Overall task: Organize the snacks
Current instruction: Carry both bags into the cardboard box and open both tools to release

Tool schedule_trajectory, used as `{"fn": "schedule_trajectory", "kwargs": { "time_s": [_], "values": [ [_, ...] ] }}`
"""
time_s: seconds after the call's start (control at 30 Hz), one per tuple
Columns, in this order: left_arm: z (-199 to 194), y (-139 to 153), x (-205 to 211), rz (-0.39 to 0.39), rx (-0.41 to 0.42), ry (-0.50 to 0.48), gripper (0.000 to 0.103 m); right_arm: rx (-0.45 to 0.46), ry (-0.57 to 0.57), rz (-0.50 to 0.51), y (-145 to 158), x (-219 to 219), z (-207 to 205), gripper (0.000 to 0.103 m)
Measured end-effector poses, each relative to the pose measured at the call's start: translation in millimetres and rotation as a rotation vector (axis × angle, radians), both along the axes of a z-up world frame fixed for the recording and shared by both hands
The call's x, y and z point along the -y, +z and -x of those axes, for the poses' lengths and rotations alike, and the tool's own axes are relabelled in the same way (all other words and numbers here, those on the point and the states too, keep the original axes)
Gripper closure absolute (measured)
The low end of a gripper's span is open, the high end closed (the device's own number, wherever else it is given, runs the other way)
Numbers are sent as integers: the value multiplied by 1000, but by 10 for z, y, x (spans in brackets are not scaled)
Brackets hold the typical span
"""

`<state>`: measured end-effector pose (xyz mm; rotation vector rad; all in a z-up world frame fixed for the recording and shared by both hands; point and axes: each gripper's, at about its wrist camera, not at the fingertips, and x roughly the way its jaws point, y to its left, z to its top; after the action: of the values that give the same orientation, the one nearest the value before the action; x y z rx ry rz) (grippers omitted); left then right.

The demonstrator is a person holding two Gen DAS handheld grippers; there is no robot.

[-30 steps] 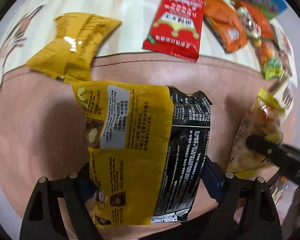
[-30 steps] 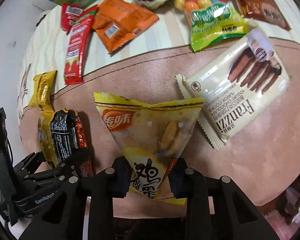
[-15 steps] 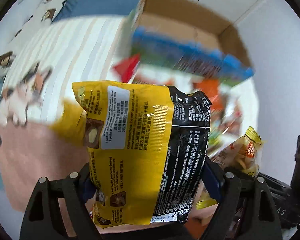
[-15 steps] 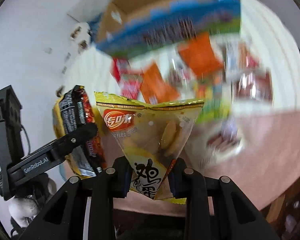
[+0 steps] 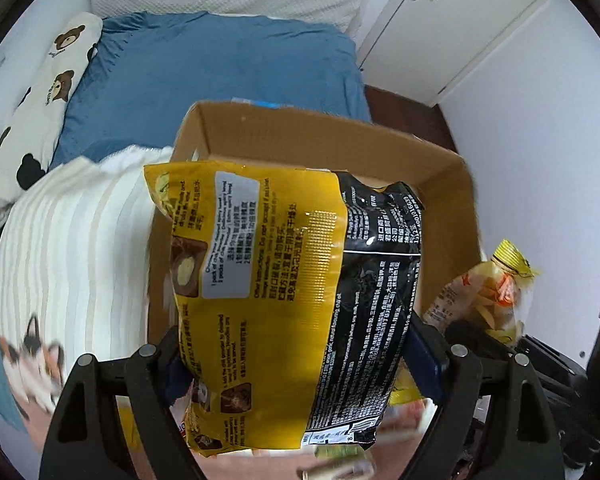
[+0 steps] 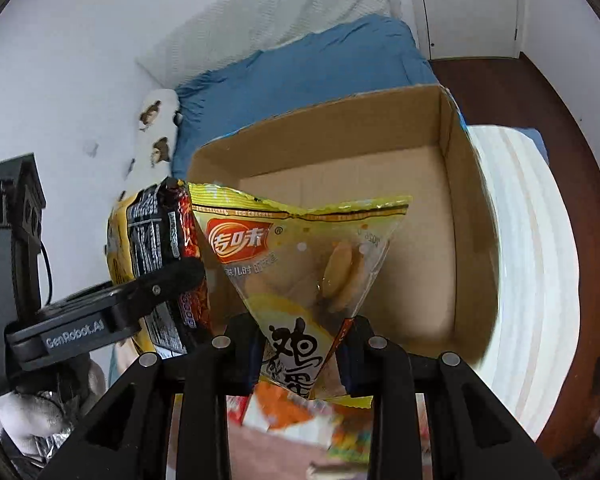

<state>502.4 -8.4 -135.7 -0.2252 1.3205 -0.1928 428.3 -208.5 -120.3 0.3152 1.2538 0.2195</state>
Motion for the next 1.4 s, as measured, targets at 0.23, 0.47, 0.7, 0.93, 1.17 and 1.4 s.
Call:
{"fn": "schedule_trajectory", "kwargs": {
  "time_s": [0.23, 0.47, 0.7, 0.93, 1.17, 1.4],
  "values": [
    [-699, -647, 91, -18, -100, 10, 17, -105, 24, 61, -562, 117, -801, 71],
    [-1010, -1193, 209, -22, -199, -34, 17, -172, 36, 66, -1053, 248, -1139, 71],
    [-974, -1303, 159, -16, -192, -21, 12, -246, 42, 71, -1355, 344, -1318, 17],
    [-771, -1067, 29, 2, -133, -16, 11, -230, 33, 97, -1308, 493, -1195, 8],
    [-318, -718, -93, -33, -48, -11, 11, -126, 23, 150, -821, 343, -857, 5],
    [202, -370, -250, -74, 83, 16, 11, 10, -20, 207, -421, 196, -451, 5]
  ]
}}
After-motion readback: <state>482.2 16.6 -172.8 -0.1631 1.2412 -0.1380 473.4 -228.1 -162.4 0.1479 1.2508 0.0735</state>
